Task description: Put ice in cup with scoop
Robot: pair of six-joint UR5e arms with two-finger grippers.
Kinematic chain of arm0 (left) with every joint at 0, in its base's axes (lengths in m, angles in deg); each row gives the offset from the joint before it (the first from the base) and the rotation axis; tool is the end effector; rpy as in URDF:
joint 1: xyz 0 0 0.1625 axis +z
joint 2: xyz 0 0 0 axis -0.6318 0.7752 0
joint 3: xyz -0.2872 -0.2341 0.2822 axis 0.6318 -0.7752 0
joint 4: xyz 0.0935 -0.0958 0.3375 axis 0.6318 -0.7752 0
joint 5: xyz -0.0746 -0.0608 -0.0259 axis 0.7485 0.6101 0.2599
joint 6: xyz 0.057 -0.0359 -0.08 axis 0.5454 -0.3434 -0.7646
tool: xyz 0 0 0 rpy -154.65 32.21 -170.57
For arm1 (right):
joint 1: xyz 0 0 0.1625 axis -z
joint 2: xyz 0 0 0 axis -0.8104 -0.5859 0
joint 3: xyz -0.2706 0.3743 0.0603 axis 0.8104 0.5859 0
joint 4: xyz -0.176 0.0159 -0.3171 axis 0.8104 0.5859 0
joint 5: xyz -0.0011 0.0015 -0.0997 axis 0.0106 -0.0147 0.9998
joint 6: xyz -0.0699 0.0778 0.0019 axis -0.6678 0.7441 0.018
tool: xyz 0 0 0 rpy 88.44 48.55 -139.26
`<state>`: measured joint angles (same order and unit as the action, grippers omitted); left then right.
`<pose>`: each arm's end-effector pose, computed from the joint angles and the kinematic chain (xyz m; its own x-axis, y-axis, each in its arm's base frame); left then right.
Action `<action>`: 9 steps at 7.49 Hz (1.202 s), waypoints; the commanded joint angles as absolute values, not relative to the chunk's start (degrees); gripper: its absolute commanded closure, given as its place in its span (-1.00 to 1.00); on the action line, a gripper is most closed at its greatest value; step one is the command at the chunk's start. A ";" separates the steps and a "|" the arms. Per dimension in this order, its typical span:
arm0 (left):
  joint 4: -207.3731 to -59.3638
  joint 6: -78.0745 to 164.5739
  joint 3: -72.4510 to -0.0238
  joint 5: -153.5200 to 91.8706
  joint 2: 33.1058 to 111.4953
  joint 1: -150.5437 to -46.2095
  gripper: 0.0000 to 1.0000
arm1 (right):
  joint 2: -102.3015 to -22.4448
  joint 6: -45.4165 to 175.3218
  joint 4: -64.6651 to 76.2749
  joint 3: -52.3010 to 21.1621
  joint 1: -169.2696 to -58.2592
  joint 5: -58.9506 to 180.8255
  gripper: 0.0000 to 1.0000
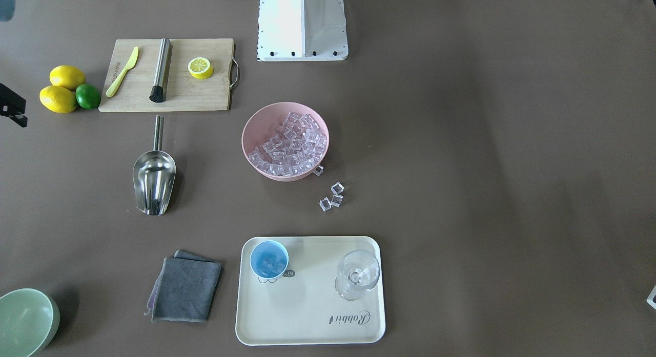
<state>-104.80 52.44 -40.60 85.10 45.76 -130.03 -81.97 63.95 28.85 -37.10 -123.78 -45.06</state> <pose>-0.0618 -0.3750 0.7116 0.6707 -0.1562 -0.7251 0.0800 0.9871 -0.1387 -0.0857 -0.4251 0.5377 0.7361 -0.1682 0.6556 0.1441 0.9854 0.0910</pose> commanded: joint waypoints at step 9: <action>-104.80 52.44 -40.37 85.10 45.76 -129.88 -0.97 | -88.89 37.97 20.02 -13.10 -147.82 -47.78 -0.99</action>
<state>-104.80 52.41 -40.47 85.10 45.76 -129.85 -88.98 34.76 20.60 -13.05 -147.69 -46.97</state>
